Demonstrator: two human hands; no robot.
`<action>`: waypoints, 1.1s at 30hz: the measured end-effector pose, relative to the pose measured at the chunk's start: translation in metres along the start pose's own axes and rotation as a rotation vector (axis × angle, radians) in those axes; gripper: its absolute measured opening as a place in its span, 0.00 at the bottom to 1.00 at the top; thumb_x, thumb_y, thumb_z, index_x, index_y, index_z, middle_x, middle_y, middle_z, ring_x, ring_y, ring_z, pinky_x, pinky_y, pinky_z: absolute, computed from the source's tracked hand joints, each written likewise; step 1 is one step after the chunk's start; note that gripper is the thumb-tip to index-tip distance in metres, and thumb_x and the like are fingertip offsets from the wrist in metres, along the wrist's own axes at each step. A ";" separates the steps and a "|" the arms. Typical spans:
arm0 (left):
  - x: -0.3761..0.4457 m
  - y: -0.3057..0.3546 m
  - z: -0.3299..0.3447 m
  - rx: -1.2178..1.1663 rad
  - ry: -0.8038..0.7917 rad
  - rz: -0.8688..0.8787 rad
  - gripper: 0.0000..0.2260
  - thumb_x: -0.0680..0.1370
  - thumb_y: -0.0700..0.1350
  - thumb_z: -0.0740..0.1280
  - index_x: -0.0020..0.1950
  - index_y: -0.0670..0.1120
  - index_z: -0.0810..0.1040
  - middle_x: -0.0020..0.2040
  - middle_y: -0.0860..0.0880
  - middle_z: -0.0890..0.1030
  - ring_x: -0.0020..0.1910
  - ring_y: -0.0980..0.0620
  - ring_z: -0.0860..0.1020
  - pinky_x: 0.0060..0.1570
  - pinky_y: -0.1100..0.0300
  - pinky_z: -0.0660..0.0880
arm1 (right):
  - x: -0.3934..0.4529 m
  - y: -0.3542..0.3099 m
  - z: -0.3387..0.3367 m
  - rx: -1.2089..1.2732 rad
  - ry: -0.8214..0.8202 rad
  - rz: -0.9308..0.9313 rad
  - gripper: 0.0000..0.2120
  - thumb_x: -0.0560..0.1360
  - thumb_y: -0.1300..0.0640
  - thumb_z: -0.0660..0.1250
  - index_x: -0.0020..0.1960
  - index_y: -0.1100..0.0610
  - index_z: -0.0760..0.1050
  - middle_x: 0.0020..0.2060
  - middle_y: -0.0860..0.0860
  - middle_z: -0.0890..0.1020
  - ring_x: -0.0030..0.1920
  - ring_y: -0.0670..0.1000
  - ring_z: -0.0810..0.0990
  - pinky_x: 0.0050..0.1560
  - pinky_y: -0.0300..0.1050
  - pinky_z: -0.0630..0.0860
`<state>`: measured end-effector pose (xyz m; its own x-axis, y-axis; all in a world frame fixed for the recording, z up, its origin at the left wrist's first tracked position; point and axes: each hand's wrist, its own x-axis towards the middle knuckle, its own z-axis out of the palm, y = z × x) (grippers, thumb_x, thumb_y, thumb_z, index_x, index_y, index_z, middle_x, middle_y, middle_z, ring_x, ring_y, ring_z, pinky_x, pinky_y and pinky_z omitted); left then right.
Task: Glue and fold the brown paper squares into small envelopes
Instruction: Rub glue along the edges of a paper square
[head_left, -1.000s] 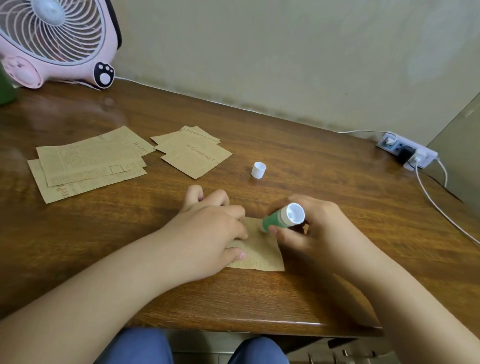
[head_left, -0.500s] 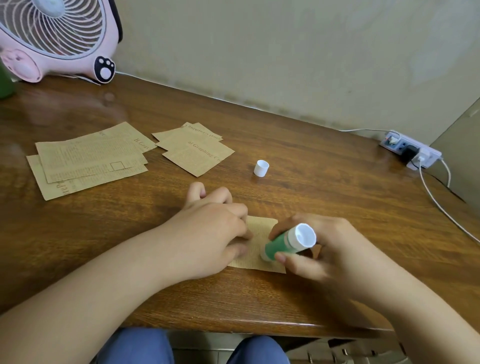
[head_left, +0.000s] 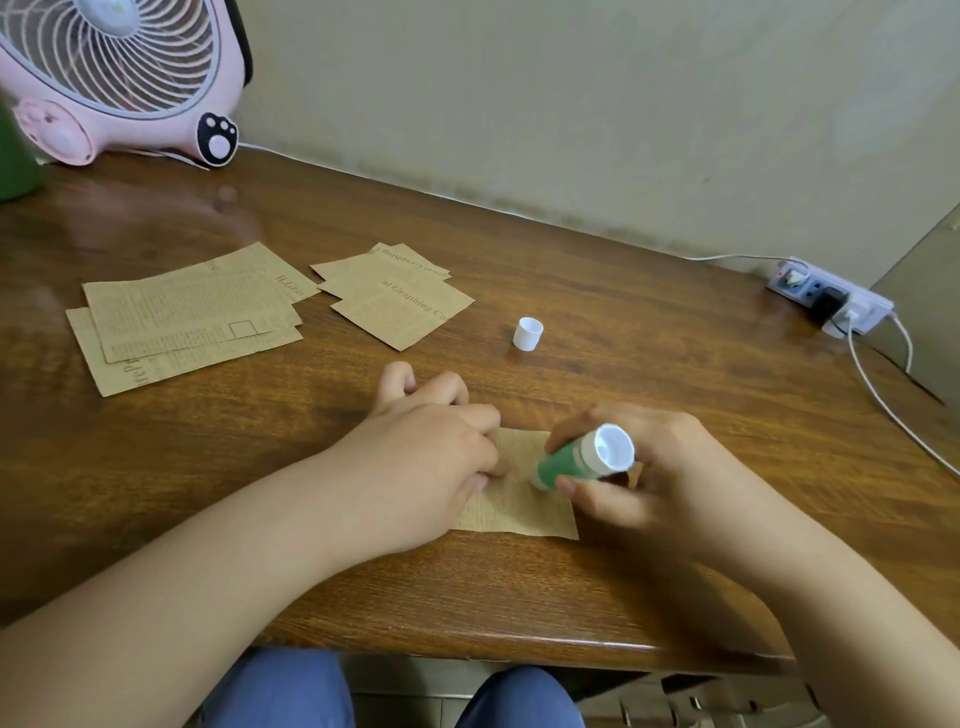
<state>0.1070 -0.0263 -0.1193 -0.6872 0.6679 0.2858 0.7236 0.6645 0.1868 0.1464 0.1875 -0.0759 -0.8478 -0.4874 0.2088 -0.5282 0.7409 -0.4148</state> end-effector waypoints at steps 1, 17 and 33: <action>0.000 0.001 -0.002 0.000 0.005 0.001 0.14 0.76 0.51 0.58 0.52 0.58 0.83 0.44 0.62 0.75 0.49 0.58 0.61 0.45 0.58 0.47 | -0.006 -0.003 -0.001 0.015 -0.022 -0.003 0.10 0.71 0.46 0.67 0.47 0.51 0.78 0.40 0.46 0.80 0.40 0.46 0.78 0.39 0.38 0.73; -0.006 -0.006 -0.011 -0.072 -0.164 -0.070 0.12 0.81 0.51 0.58 0.59 0.60 0.78 0.59 0.68 0.74 0.66 0.67 0.56 0.61 0.56 0.46 | 0.027 0.003 0.008 -0.018 0.039 -0.023 0.08 0.72 0.49 0.68 0.45 0.54 0.80 0.39 0.45 0.80 0.39 0.43 0.74 0.39 0.30 0.68; -0.013 -0.007 -0.015 -0.067 -0.121 -0.049 0.12 0.81 0.51 0.58 0.62 0.62 0.76 0.56 0.63 0.71 0.58 0.64 0.60 0.56 0.58 0.49 | 0.006 -0.022 0.013 0.135 -0.030 -0.064 0.08 0.72 0.50 0.69 0.47 0.53 0.79 0.40 0.45 0.79 0.39 0.47 0.77 0.37 0.41 0.73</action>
<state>0.1121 -0.0448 -0.1099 -0.7215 0.6737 0.1599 0.6891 0.6760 0.2611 0.1537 0.1625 -0.0770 -0.8095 -0.5472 0.2128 -0.5686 0.6400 -0.5169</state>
